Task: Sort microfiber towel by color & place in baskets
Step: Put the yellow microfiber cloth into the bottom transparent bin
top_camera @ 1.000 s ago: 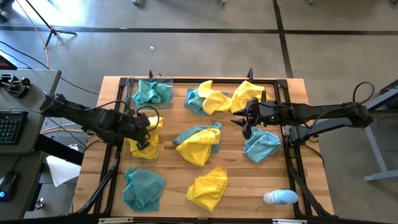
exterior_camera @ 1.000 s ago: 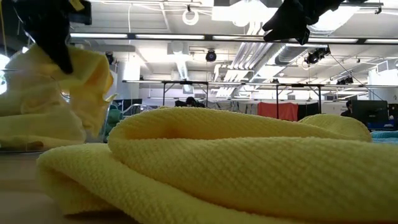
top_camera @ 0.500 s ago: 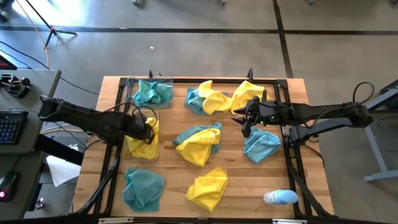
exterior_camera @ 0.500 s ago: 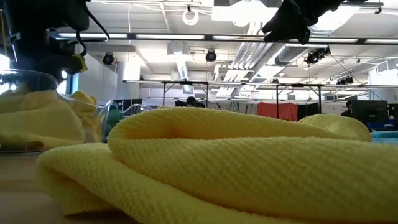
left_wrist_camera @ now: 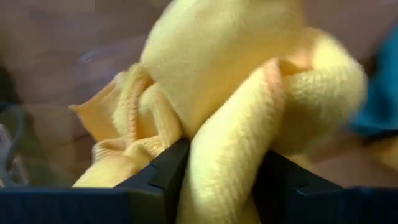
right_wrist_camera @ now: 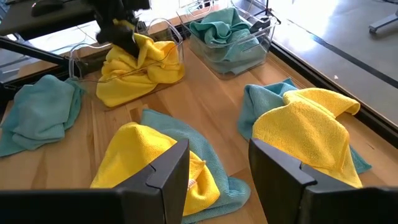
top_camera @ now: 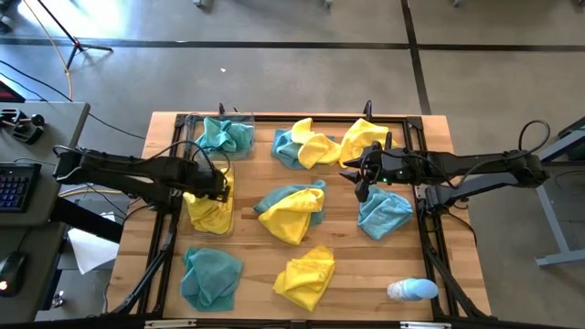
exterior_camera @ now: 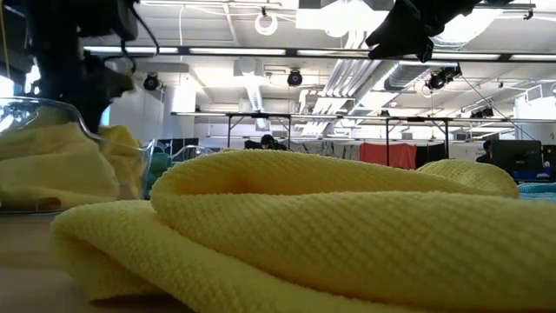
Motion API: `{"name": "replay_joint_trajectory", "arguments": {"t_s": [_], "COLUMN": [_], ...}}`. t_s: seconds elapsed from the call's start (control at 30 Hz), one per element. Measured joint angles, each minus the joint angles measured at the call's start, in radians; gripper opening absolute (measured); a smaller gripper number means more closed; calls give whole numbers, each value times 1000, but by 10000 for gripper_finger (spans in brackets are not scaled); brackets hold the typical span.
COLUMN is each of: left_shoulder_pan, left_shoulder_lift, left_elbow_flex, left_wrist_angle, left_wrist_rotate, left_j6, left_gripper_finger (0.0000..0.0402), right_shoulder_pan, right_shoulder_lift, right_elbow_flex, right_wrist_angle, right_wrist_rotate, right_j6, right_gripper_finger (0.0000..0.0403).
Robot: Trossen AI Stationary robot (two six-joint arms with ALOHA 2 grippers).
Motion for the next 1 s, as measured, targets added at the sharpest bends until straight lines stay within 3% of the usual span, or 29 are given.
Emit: {"name": "replay_joint_trajectory", "arguments": {"t_s": [0.23,0.43,0.57,0.8,1.0], "left_shoulder_pan": [21,51,75,66,61], "left_shoulder_lift": [-7,-7,-7,18,98], "left_elbow_flex": [164,233,233,231,105], "left_wrist_angle": [-94,-186,-212,-208,-156], "left_wrist_rotate": [-25,-86,-93,-12,-19], "left_j6": [49,31,-34,-193,-275], "left_gripper_finger": [150,150,150,143,118], "right_shoulder_pan": [0,0,0,0,0], "right_shoulder_lift": [0,0,0,0,0], "right_elbow_flex": [0,0,0,0,0], "right_wrist_angle": [0,0,0,0,-2], "right_wrist_rotate": [-1,-1,-1,-1,-1], "right_j6": [-1,-2,-2,2,24], "right_gripper_finger": [161,161,161,161,161]}}
